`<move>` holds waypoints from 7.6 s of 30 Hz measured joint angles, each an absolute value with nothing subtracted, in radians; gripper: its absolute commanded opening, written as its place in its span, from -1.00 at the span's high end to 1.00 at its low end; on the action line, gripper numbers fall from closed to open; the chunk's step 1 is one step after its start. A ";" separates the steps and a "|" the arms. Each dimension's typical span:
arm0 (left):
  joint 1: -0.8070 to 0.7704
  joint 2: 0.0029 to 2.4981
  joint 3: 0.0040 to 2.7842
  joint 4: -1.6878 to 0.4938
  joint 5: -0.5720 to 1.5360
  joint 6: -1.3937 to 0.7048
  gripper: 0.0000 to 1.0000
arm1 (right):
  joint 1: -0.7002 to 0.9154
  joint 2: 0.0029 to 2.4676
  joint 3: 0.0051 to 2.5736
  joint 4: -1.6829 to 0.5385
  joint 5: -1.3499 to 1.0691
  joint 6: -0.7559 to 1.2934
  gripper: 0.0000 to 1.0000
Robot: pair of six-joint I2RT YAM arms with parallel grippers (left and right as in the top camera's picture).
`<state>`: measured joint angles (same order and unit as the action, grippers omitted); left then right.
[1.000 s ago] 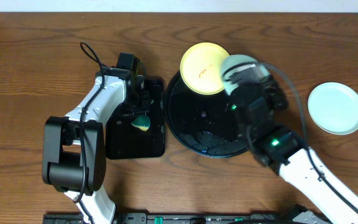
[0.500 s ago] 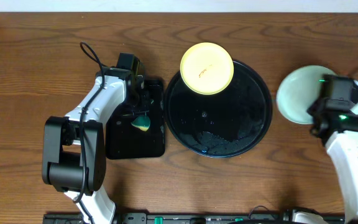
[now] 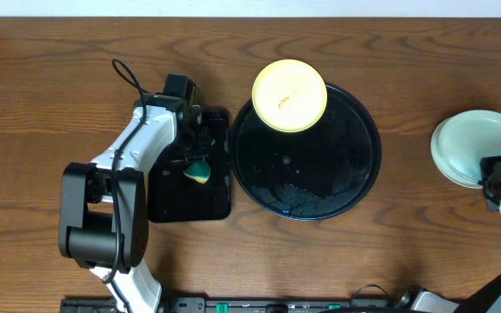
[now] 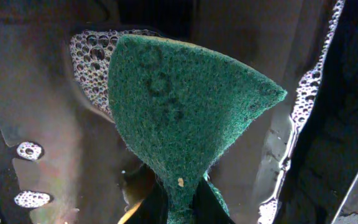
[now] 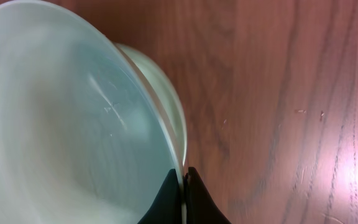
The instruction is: Clean dirty plates on tray and stack at the side
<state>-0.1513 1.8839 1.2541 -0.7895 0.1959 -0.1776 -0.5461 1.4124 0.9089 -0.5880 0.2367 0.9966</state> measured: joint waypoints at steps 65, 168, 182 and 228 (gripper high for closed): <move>-0.151 1.884 1.254 -0.811 0.196 -0.160 -0.17 | -0.098 1.386 0.900 -0.458 -0.371 0.214 -0.04; -0.140 1.792 1.065 -0.643 0.227 -0.142 0.86 | 0.257 1.727 1.230 -0.542 -0.223 0.151 -0.44; -0.140 1.787 1.095 -0.698 0.226 -0.152 0.85 | 0.257 1.727 1.230 -0.408 -0.200 0.106 -0.42; -0.140 1.787 1.080 -0.677 0.227 -0.183 0.85 | 0.255 1.879 1.236 -0.451 -0.035 0.362 0.98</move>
<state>-0.1402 1.7870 1.0801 -0.6769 0.2268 -0.1833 0.2550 1.8793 1.2358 -0.4515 -0.0345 0.3622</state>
